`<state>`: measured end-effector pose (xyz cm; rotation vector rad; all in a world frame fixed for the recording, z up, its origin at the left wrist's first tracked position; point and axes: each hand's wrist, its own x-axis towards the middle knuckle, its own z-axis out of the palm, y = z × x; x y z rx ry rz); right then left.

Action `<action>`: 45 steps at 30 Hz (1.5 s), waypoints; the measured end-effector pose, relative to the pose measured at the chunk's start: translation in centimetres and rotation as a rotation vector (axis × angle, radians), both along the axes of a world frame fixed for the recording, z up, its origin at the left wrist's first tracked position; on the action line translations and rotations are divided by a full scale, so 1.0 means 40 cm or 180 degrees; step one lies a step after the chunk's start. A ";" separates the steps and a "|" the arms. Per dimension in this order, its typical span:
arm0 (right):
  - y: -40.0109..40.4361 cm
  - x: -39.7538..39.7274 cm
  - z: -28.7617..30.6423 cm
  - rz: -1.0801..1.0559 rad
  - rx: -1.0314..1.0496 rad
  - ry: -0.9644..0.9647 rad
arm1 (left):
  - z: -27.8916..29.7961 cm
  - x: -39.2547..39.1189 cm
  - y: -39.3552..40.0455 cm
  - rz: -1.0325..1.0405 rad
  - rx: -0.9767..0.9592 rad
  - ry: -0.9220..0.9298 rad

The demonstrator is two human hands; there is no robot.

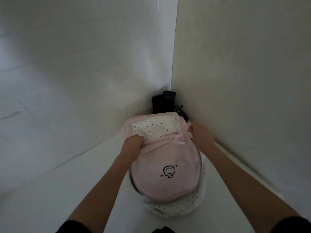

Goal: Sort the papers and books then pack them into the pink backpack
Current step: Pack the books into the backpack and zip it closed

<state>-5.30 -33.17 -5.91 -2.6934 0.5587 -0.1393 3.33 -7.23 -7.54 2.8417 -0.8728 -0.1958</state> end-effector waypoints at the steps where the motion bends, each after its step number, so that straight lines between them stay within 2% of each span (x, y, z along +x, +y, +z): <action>1: 0.021 0.002 -0.008 -0.0105 0.0180 -0.0018 | 0.007 -0.002 -0.010 0.0034 0.0044 0.0060; 4: 0.068 0.011 -0.005 -0.0154 0.0338 -0.0064 | 0.030 -0.014 -0.051 -0.0062 -0.0041 -0.0002; 6: 0.088 0.014 0.022 0.0233 0.0558 -0.0015 | 0.039 -0.037 -0.103 -0.0387 -0.0202 -0.0189; 8: 0.111 0.014 0.050 0.0541 0.1388 -0.0118 | 0.038 -0.069 -0.172 -0.0727 -0.0239 -0.0360; 10: 0.119 0.015 0.071 0.0633 0.1736 -0.0228 | 0.033 -0.088 -0.228 -0.0709 -0.0138 -0.0502; 13: 0.091 0.010 0.073 0.0552 0.1755 -0.0261 | 0.037 -0.080 -0.251 -0.0472 0.0133 -0.0618; 16: 0.026 0.009 0.047 -0.0061 0.1748 -0.0539 | 0.056 -0.070 -0.247 -0.0549 0.0170 -0.0655; 22: 0.018 0.031 -0.046 -0.0488 0.1157 -0.0184 | 0.096 -0.071 -0.251 -0.0863 0.0712 -0.0542; 31: -0.002 0.064 -0.062 -0.0815 0.1005 0.0047 | 0.132 -0.034 -0.203 -0.0761 0.0612 -0.0013; 34: 0.010 0.055 -0.071 -0.1022 0.1099 -0.0081 | 0.122 -0.034 -0.209 -0.0705 0.0601 0.0042; 36: 0.027 0.051 -0.074 -0.0959 0.1599 -0.0270 | 0.113 -0.032 -0.212 -0.0688 0.0491 0.0095; 39: 0.054 0.046 -0.065 -0.0694 0.2927 -0.0304 | 0.096 -0.040 -0.224 -0.0693 0.0107 0.0166; 40: 0.058 0.045 -0.064 -0.0575 0.3130 -0.0255 | 0.089 -0.044 -0.230 -0.0688 -0.0047 0.0163; 42: 0.061 0.045 -0.067 -0.0377 0.3068 -0.0102 | 0.076 -0.051 -0.243 -0.0689 -0.0214 0.0116; 45: 0.061 0.041 -0.071 -0.0129 0.2346 0.0283 | 0.061 -0.052 -0.255 -0.0663 0.0029 0.0169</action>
